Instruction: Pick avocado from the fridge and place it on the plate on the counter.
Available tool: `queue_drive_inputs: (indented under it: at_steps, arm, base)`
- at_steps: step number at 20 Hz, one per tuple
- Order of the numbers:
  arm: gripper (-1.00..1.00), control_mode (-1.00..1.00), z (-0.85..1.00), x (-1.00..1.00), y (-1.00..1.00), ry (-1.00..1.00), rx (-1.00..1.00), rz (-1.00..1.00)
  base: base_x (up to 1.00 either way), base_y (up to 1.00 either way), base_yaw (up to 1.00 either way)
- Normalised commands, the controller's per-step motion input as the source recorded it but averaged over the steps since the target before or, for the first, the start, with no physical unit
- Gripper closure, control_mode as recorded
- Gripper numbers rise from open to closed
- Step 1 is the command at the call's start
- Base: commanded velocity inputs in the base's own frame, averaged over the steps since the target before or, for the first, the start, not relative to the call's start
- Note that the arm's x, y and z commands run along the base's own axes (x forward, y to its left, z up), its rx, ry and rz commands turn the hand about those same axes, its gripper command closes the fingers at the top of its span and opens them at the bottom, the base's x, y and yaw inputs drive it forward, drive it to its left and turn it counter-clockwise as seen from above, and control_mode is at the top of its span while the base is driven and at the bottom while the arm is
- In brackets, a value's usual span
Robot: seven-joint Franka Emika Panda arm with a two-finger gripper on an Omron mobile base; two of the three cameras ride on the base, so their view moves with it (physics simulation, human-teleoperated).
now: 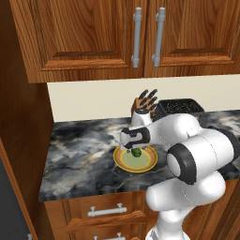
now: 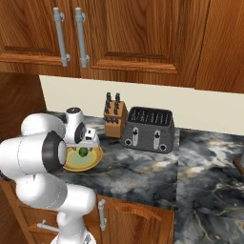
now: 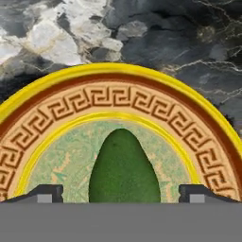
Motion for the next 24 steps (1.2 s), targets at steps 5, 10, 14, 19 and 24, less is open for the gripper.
queue_drive_inputs:
  at_steps: [5,10,14,19,24]
  arm:
    - [-1.0,-1.0,0.65,-0.54,0.0,-0.03,0.0,-0.03]
    - [-1.0,-1.0,0.56,-0.77,-0.05,0.1,0.0,-0.04]
    - [-1.0,-1.0,0.31,-0.99,-0.11,0.14,0.0,-0.02]
    - [-1.0,-1.0,0.67,-0.94,-0.15,0.05,0.0,-0.02]
    - [-1.0,-1.0,0.23,-0.48,-0.45,0.02,-0.03,-0.07]
  base:
    - [0.0,0.0,0.0]
    - [0.0,0.0,0.0]
    - [0.0,0.0,0.0]
    - [0.0,0.0,0.0]
    - [0.0,0.0,0.0]
